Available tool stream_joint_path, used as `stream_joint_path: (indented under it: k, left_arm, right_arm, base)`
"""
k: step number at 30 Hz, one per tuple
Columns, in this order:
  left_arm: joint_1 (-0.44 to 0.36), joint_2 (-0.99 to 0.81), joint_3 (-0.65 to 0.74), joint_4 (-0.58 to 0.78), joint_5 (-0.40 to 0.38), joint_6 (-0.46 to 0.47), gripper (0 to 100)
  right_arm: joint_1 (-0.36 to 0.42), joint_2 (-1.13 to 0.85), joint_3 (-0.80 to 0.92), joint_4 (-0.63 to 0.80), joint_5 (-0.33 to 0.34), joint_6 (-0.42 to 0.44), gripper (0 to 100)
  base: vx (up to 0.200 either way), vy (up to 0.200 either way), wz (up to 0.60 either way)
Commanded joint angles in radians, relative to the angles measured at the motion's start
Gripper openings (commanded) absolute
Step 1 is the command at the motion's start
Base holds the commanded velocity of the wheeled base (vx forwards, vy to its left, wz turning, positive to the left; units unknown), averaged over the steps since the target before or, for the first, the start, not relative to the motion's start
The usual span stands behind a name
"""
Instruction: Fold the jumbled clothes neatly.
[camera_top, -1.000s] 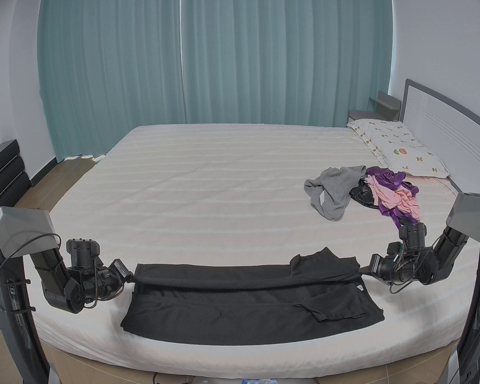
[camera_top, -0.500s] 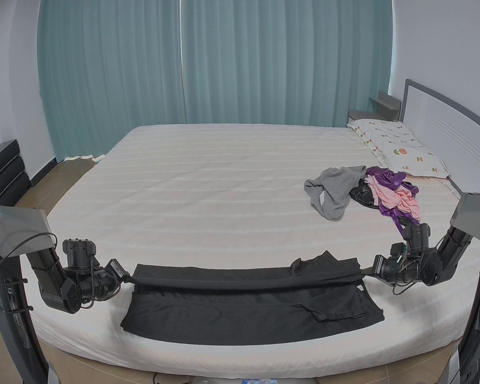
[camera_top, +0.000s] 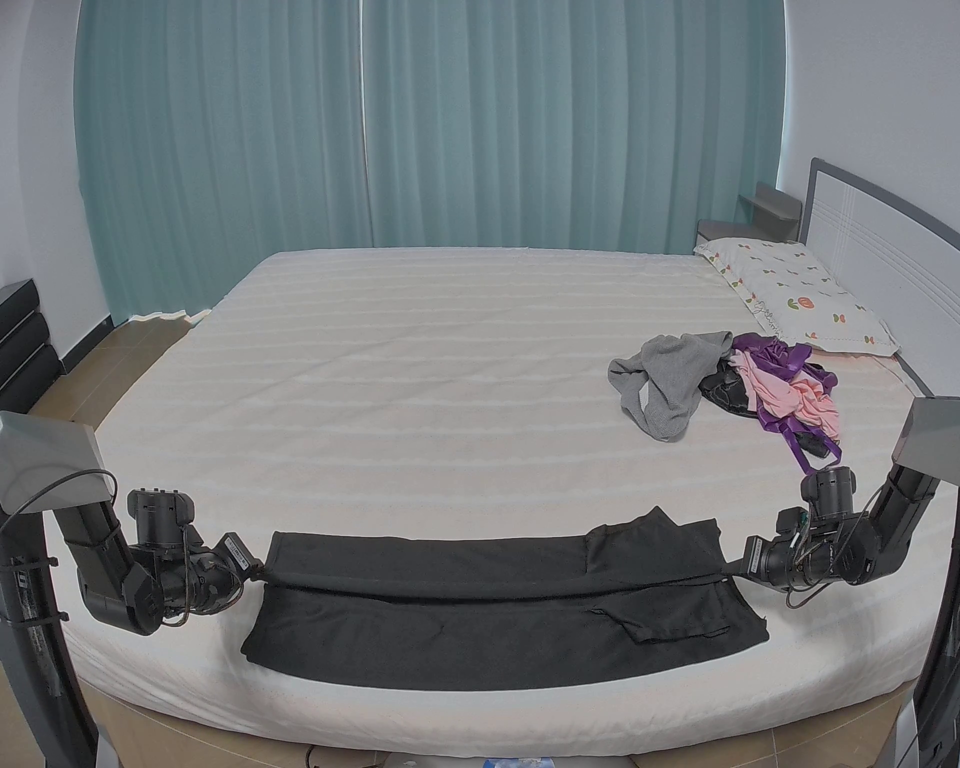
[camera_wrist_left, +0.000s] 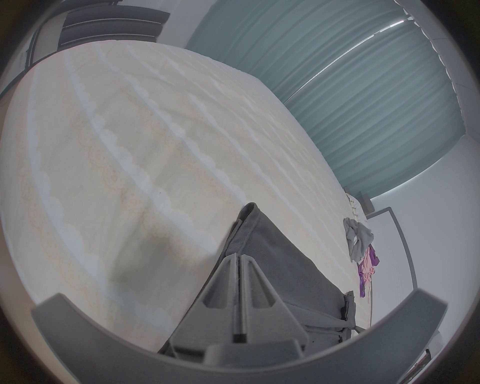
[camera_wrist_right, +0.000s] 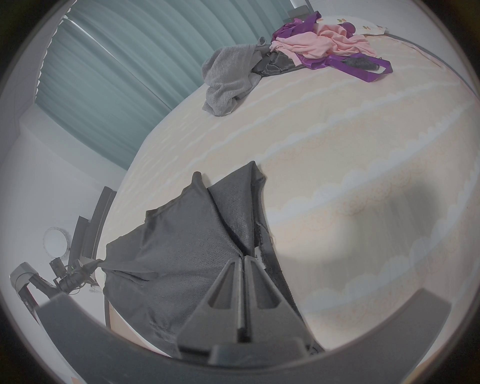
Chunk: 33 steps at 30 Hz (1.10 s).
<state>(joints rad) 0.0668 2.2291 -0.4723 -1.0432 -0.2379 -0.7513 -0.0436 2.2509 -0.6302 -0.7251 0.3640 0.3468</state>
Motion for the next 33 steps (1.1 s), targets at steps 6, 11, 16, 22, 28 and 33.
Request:
stream_joint_path:
  k: [6, 11, 16, 22, 28, 33]
  left_arm:
    - [-0.004, 0.021, 0.035, -0.005, 0.0, 0.078, 0]
    - [-0.004, 0.021, 0.035, -0.003, 0.0, 0.078, 0]
    - [-0.005, 0.02, 0.035, -0.003, 0.0, 0.078, 100]
    - [-0.005, 0.006, 0.029, -0.001, 0.0, 0.075, 100]
    - [-0.005, -0.013, -0.009, 0.006, 0.0, 0.069, 100]
    - [-0.005, -0.005, -0.06, 0.009, 0.002, 0.058, 100]
  right_arm:
    - [0.001, 0.024, 0.001, 0.0, -0.002, -0.011, 0]
    - [0.002, 0.024, -0.003, 0.0, -0.004, -0.011, 0]
    - [0.005, 0.021, -0.006, 0.0, 0.0, -0.006, 100]
    - [-0.013, -0.039, -0.017, -0.002, 0.009, 0.029, 100]
    - [-0.009, -0.039, -0.082, 0.0, 0.013, 0.139, 100]
    - [0.001, -0.008, -0.128, 0.0, 0.013, 0.204, 100]
  base:
    - [0.0, 0.0, 0.0]
    - [0.0, 0.0, 0.0]
    - [0.0, 0.0, 0.0]
    - [0.0, 0.0, 0.0]
    - [0.0, 0.0, 0.0]
    - [0.0, 0.0, 0.0]
